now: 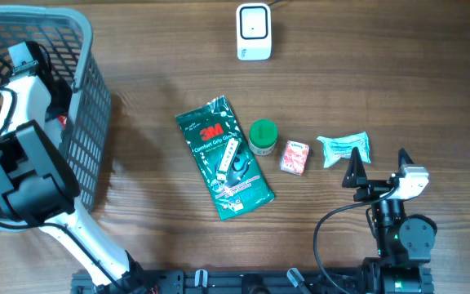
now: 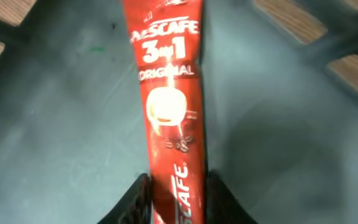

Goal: Scan the item barcode
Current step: 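Reach the left gripper into the basket and grasp the red Nescafe stick, then lift the Nescafe stick out of the basket with the left gripper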

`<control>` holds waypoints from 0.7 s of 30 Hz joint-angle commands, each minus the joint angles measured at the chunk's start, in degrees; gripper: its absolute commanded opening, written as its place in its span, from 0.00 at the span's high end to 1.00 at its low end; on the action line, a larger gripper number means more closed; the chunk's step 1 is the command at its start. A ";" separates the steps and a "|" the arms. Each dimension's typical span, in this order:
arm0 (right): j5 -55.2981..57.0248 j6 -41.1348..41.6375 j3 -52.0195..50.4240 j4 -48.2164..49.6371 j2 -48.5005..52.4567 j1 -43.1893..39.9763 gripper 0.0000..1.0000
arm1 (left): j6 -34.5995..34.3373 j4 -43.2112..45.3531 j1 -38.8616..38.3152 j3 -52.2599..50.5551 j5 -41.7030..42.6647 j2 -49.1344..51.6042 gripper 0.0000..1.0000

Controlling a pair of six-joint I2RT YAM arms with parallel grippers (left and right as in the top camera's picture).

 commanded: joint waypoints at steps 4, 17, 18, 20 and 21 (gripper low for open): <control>0.57 0.09 -0.07 0.17 -0.26 0.09 0.00 | 0.83 -5.64 0.33 -2.29 -2.64 3.87 0.96; 0.57 0.09 -0.07 0.17 -0.26 0.09 0.00 | -2.64 -3.28 1.05 -2.29 13.88 -25.03 0.96; 0.57 0.11 -0.07 0.17 -0.26 0.09 0.00 | -3.23 -3.17 1.05 -2.29 12.74 -26.18 0.96; 0.57 0.11 -0.07 0.17 -0.26 0.09 0.00 | -9.07 -3.61 1.07 -2.29 8.20 -27.26 0.96; 0.57 0.11 -0.07 0.17 -0.26 0.09 0.00 | -13.70 -4.72 1.38 -2.32 6.47 -26.77 0.74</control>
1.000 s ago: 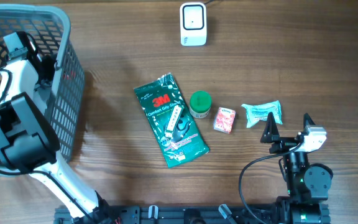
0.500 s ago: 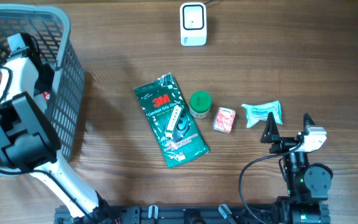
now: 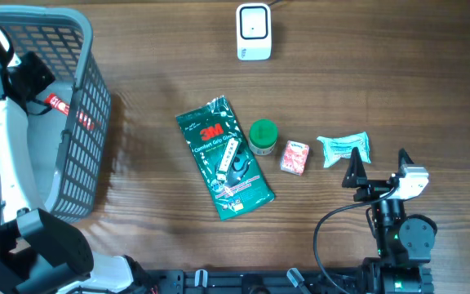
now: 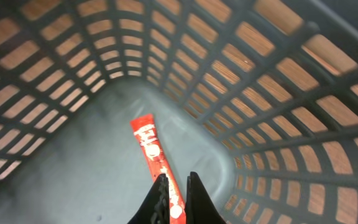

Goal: Scan the item barcode
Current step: 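Lift the Nescafe stick out of the basket with the left gripper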

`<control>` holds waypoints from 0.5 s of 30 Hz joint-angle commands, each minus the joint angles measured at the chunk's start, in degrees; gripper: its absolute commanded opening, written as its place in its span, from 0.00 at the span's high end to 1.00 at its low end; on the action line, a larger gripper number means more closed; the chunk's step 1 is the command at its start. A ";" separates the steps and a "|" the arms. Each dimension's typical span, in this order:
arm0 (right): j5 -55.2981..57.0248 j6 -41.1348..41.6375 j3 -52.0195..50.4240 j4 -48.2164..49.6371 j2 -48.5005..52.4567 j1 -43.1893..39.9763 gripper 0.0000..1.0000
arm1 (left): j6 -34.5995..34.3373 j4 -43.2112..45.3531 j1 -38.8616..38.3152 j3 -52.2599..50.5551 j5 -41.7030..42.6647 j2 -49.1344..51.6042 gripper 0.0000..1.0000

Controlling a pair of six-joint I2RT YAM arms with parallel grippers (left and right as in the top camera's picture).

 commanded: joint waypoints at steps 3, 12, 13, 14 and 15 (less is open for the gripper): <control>0.57 0.11 -0.07 0.17 -0.26 0.09 0.00 | -15.54 -2.12 1.03 -0.70 -4.63 4.63 0.03; 0.57 0.09 -0.07 0.17 -0.26 0.09 0.00 | -2.36 1.90 0.87 -0.70 -4.85 24.83 0.14; 0.57 0.09 -0.07 0.17 -0.26 0.09 0.00 | -2.36 2.34 0.87 -0.70 -4.85 25.64 0.14; 0.57 0.09 -0.07 0.17 -0.26 0.09 0.00 | -2.36 2.58 0.87 -0.70 -4.85 25.97 0.15; 0.57 0.09 -0.07 0.17 -0.26 0.09 0.00 | -2.14 3.06 0.85 -0.68 -4.85 26.60 0.40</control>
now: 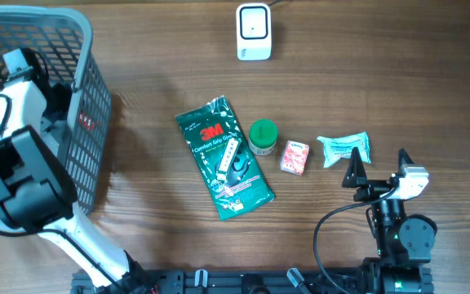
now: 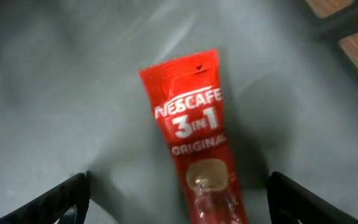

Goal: Scan the item barcode
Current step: 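Lift the Nescafe stick out of the basket with the left gripper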

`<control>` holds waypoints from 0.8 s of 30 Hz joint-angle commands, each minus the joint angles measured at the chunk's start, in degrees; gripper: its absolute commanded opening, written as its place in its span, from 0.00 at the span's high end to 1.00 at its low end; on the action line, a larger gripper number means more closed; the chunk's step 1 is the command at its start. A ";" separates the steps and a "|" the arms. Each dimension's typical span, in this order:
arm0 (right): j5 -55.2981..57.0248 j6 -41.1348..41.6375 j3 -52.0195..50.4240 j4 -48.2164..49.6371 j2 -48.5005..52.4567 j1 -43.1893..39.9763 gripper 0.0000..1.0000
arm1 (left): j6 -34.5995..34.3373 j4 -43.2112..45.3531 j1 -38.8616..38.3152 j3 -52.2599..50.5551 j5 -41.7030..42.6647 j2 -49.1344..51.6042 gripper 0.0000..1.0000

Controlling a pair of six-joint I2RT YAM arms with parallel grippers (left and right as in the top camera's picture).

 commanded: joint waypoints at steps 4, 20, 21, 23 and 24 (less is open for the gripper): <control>0.57 0.11 -0.07 0.17 -0.26 0.09 0.00 | 1.66 1.25 0.09 -0.48 -0.22 2.25 0.96; 0.57 0.09 -0.07 0.17 -0.26 0.09 0.00 | -6.82 -5.64 -0.57 3.43 22.75 -50.38 0.96; 0.57 0.11 -0.07 0.17 -0.26 0.09 0.00 | -6.27 -6.23 -1.79 3.41 31.39 -53.35 0.96; 0.57 0.11 -0.07 0.17 -0.26 0.09 0.00 | -6.10 -8.02 -4.28 3.34 41.77 -55.17 0.96; 0.57 0.09 -0.07 0.17 -0.26 0.09 0.00 | -4.17 -8.96 -5.88 3.17 47.43 -55.30 0.96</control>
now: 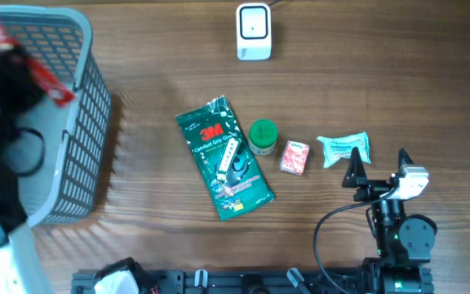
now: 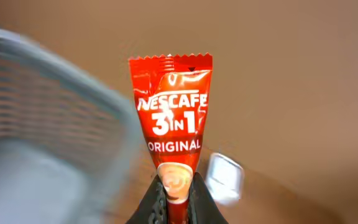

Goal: Scan the item barcode
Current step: 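Lift the Nescafe stick out of the basket with the left gripper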

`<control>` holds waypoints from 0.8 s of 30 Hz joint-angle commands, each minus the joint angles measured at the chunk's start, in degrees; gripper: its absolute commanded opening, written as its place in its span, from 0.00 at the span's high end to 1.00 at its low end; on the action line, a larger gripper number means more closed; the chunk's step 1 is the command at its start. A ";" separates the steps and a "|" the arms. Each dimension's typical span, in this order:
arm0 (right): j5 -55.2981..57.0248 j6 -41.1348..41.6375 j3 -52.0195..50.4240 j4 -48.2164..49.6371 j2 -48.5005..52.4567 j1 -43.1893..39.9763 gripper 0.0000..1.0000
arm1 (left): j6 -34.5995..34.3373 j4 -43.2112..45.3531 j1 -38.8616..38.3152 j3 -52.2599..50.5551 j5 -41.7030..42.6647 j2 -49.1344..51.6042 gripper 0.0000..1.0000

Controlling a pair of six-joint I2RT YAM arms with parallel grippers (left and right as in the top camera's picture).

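Observation:
A red Nescafe 3-in-1 sachet [image 2: 171, 124] stands upright between the fingers of my left gripper [image 2: 176, 200], which is shut on its lower end. The sachet is held above the grey basket [image 2: 55, 124], whose rim blurs past on the left. In the overhead view the left arm is a blur over the basket [image 1: 88, 122], with the sachet [image 1: 58, 90] showing as a red streak near the right wall. The white scanner [image 1: 253, 31] stands at the table's far edge and appears blurred behind the sachet [image 2: 224, 179]. My right gripper [image 1: 378, 167] rests open at the front right.
On the wooden table lie a green 3M pack [image 1: 223, 159], a green-capped jar [image 1: 263, 137], a small pink box [image 1: 294, 157] and a teal packet [image 1: 345, 149], in a row across the middle, between basket and right arm.
My left gripper was wide open low over the sachet lying on the basket floor. Now it is shut on the sachet and holds it up above the basket rim.
First my left jaws stood around the sachet on the basket floor. Then they held it higher inside the basket. After that the sachet lay on the floor under open jaws. Now it is gripped and raised out. The right arm has stayed still.

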 commanded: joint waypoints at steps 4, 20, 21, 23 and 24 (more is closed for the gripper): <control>0.57 0.09 -0.07 0.17 -0.26 0.09 0.00 | 41.20 -5.51 -14.03 -4.70 60.39 1.86 0.96; 0.57 0.11 -0.07 0.17 -0.26 0.09 0.00 | 73.07 -5.35 -36.74 -9.66 69.59 18.91 0.96; 0.57 0.09 -0.07 0.17 -0.26 0.09 0.00 | 73.07 -4.66 -37.46 -9.66 69.59 18.91 0.96; 0.57 0.11 -0.07 0.17 -0.26 0.09 0.00 | 73.07 -3.61 -39.04 -9.66 69.59 18.91 0.96; 0.57 0.09 -0.07 0.17 -0.26 0.09 0.00 | 73.07 -3.65 -39.15 -9.66 69.59 18.93 0.96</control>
